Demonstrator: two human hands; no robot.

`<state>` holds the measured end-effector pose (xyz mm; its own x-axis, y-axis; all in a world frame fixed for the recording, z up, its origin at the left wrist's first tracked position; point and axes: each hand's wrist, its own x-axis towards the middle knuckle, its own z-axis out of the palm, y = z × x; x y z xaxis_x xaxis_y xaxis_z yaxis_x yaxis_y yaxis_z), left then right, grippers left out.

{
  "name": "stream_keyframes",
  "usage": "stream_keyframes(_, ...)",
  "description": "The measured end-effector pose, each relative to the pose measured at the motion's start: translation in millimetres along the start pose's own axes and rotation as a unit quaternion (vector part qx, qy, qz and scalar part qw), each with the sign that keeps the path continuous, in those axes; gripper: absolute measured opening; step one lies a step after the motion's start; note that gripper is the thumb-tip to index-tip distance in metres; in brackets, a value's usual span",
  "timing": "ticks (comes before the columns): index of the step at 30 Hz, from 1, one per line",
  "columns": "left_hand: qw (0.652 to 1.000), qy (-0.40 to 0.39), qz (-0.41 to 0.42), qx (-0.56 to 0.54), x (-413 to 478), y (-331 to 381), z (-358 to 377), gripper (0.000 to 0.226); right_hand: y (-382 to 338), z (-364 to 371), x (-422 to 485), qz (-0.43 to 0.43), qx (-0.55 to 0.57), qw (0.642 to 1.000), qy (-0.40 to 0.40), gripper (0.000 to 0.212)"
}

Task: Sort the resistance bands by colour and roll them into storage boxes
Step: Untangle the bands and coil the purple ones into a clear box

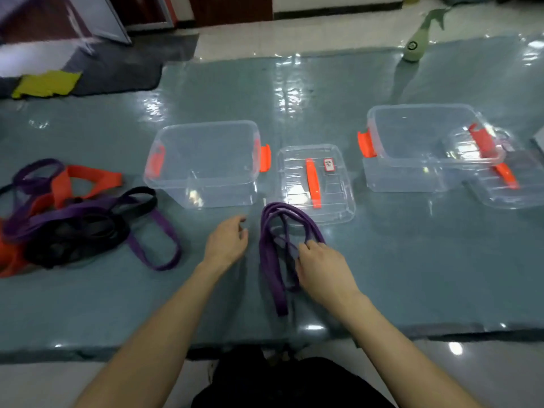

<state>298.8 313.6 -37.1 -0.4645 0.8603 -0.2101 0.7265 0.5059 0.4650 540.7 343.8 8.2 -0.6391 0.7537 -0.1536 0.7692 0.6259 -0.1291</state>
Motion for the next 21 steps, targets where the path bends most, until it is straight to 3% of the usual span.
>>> stream_keyframes(6, 0.99, 0.093, -0.003, 0.108, -35, -98, -57, 0.023, -108, -8, 53, -0.145, -0.009, 0.989, -0.015, 0.015)
stream_keyframes(11, 0.982, 0.092, -0.057, 0.152, -56, -215, -119, 0.02, -225, 7, 103, -0.189, 0.008, 0.982, -0.026, 0.026)
stream_keyframes(13, 0.979, 0.098, -0.07, 0.162, -61, -255, -145, 0.025, -268, 18, 121, -0.159, 0.032, 0.987, -0.021, 0.054)
stream_keyframes(15, 0.972, 0.132, -0.052, 0.187, -62, -289, -167, 0.037, -304, 32, 143, -0.103, 0.038, 0.994, -0.025, 0.097)
stream_keyframes(18, 0.962, 0.155, 0.0, 0.224, -52, -327, -187, 0.075, -340, 56, 172, -0.002, 0.044, 0.995, -0.091, 0.157)
stream_keyframes(21, 0.963, 0.078, 0.042, 0.255, -32, -343, -191, 0.121, -351, 78, 189, 0.044, 0.024, 0.991, -0.124, 0.163)
